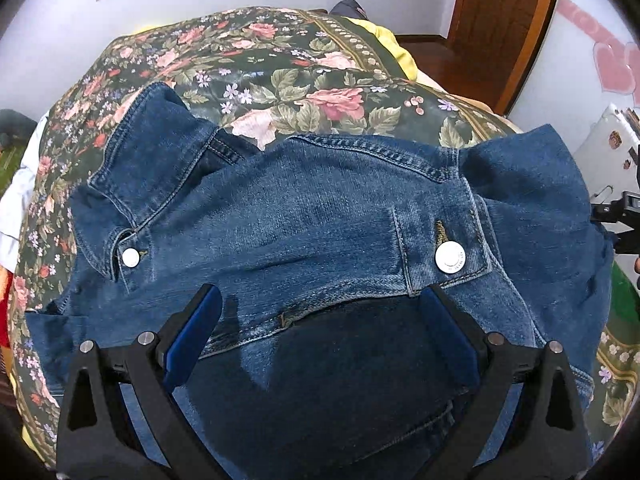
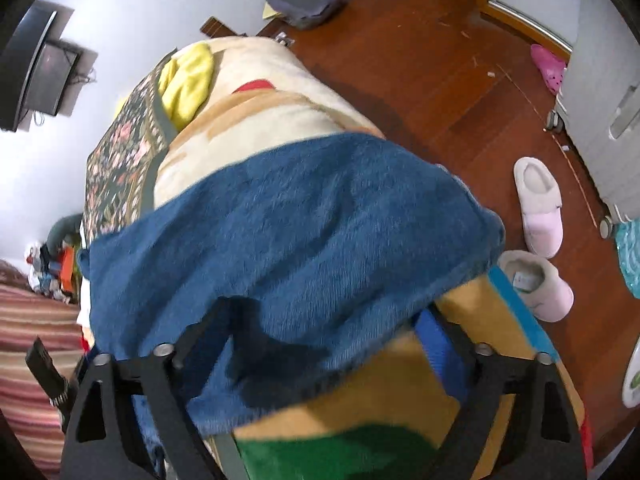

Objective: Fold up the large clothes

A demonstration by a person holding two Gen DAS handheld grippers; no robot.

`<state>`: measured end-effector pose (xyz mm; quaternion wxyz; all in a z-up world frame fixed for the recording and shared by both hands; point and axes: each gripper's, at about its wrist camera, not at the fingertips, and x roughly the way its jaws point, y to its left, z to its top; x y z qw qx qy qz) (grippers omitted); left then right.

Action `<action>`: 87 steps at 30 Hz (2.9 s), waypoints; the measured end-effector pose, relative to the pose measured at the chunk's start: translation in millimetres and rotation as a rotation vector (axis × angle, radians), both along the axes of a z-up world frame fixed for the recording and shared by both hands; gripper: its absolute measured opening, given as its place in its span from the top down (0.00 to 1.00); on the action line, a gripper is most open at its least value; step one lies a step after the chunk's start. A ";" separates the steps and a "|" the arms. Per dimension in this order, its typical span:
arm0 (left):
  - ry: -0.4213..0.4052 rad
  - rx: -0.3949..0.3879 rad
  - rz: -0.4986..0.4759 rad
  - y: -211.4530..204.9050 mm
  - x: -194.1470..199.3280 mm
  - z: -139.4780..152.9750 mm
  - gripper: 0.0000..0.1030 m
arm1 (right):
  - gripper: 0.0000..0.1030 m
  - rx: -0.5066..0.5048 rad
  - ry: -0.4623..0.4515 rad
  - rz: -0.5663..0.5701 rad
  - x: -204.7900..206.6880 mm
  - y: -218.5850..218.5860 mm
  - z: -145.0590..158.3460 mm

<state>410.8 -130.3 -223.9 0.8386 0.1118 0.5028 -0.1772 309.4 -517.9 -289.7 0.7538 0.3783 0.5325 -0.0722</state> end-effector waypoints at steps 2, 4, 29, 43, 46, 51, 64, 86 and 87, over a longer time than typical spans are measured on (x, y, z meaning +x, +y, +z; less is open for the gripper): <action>0.016 -0.023 0.009 4.1 3.0 -0.7 0.02 | 0.39 -0.008 -0.016 -0.018 5.2 -1.9 1.5; 0.020 -0.030 0.021 6.9 2.9 -0.4 0.02 | 0.60 -0.026 -0.037 -0.026 8.2 -1.7 8.0; -0.285 -0.090 0.236 159.3 -77.2 105.9 0.02 | 0.90 -0.230 -0.590 0.368 35.6 218.2 249.8; -0.224 -0.059 0.404 256.3 -125.2 70.1 0.02 | 0.89 -0.152 -0.203 0.731 71.5 407.0 88.8; -0.198 -0.057 0.411 260.5 -127.6 61.5 0.02 | 0.89 -0.152 -0.100 0.800 65.1 413.3 60.1; -0.193 -0.032 0.396 250.9 -130.0 56.7 0.02 | 0.89 -0.196 -0.074 0.897 43.7 412.8 53.3; -0.259 0.023 0.198 153.8 -95.9 87.4 0.02 | 0.89 -0.255 -0.220 0.779 10.7 321.0 133.6; -0.167 0.200 0.169 119.7 -22.0 26.7 0.02 | 0.89 -0.490 -0.141 0.784 30.7 262.8 58.3; -0.155 0.177 0.192 131.0 -22.7 28.2 0.02 | 0.89 -0.508 -0.141 0.792 30.1 264.6 58.5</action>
